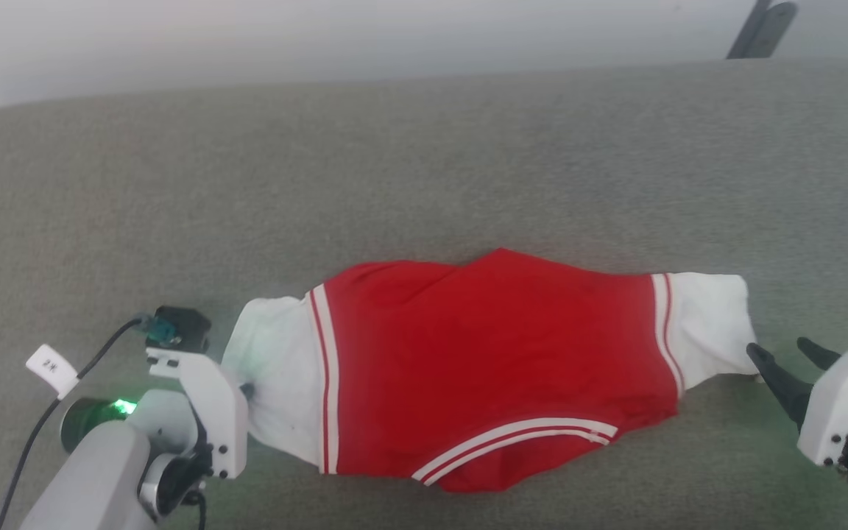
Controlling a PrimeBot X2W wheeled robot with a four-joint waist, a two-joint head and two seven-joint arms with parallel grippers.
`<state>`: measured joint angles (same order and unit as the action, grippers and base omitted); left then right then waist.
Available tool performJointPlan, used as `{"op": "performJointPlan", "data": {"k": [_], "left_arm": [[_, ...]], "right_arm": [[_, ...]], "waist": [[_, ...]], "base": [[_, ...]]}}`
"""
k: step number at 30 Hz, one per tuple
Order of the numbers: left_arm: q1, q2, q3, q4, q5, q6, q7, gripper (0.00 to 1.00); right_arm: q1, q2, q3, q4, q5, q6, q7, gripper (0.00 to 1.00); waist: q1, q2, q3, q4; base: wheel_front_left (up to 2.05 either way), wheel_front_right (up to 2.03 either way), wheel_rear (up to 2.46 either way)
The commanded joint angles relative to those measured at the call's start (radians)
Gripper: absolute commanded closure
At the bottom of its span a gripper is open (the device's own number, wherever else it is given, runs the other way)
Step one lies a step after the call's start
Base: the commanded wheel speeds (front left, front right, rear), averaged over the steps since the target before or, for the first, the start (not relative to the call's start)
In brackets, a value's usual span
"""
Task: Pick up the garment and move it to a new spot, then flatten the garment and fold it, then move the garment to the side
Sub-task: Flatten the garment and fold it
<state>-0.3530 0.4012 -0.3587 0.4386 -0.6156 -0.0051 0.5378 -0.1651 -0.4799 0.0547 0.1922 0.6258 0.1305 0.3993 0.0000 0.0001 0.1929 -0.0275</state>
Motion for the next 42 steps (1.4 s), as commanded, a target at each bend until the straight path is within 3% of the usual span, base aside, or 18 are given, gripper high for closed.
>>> {"op": "performJointPlan", "data": {"k": [1, 11, 12, 14, 18, 25, 34, 42], "left_arm": [[0.004, -0.023, -0.024, 0.033, 0.010, -0.004, 0.005, 1.00], [-0.038, -0.045, -0.043, 0.060, 0.010, -0.020, -0.012, 1.00], [-0.041, -0.046, -0.045, 0.064, 0.009, -0.024, -0.016, 1.00], [-0.044, -0.047, -0.047, 0.076, 0.008, -0.025, -0.019, 1.00], [-0.045, -0.039, -0.049, 0.093, -0.002, -0.033, -0.008, 1.00], [-0.110, 0.007, -0.038, 0.011, -0.035, -0.055, 0.081, 1.00], [-0.218, 0.076, -0.010, -0.191, -0.049, -0.013, 0.249, 1.00], [-0.404, 0.105, 0.015, -0.269, -0.030, -0.011, 0.297, 1.00]], "right_arm": [[-0.032, -0.008, 0.014, 0.032, 0.014, 0.000, 0.041, 0.00], [-0.126, -0.029, 0.107, 0.193, 0.055, 0.000, 0.231, 0.00], [-0.129, -0.026, 0.119, 0.213, 0.060, 0.000, 0.253, 0.16], [-0.141, -0.025, 0.140, 0.227, 0.063, 0.000, 0.266, 1.00], [-0.179, -0.024, 0.127, 0.234, 0.082, 0.000, 0.255, 1.00], [-0.244, -0.052, 0.085, 0.132, 0.109, 0.000, 0.234, 1.00], [-0.329, -0.060, 0.064, -0.025, 0.096, 0.000, 0.268, 1.00], [-0.464, -0.057, 0.068, -0.111, 0.052, 0.000, 0.246, 1.00]], "waist": [[0.0000, -0.0001, 0.023, 0.021], [0.0000, -0.0001, 0.058, 0.066], [0.0000, -0.0001, 0.059, 0.069], [0.0000, -0.0001, 0.061, 0.073], [0.0000, -0.0001, 0.051, 0.074], [0.0000, -0.0001, -0.015, 0.065], [0.0000, -0.0001, -0.103, 0.056], [0.0000, -0.0001, -0.162, 0.052]], "base": [[0.00, 0.00, 0.00], [0.00, 0.00, 0.00], [0.00, 0.00, 0.00], [0.00, 0.00, 0.00], [0.00, 0.00, 0.00], [0.00, 0.00, 0.00], [0.00, 0.00, 0.00], [0.00, 0.00, 0.00]]}}
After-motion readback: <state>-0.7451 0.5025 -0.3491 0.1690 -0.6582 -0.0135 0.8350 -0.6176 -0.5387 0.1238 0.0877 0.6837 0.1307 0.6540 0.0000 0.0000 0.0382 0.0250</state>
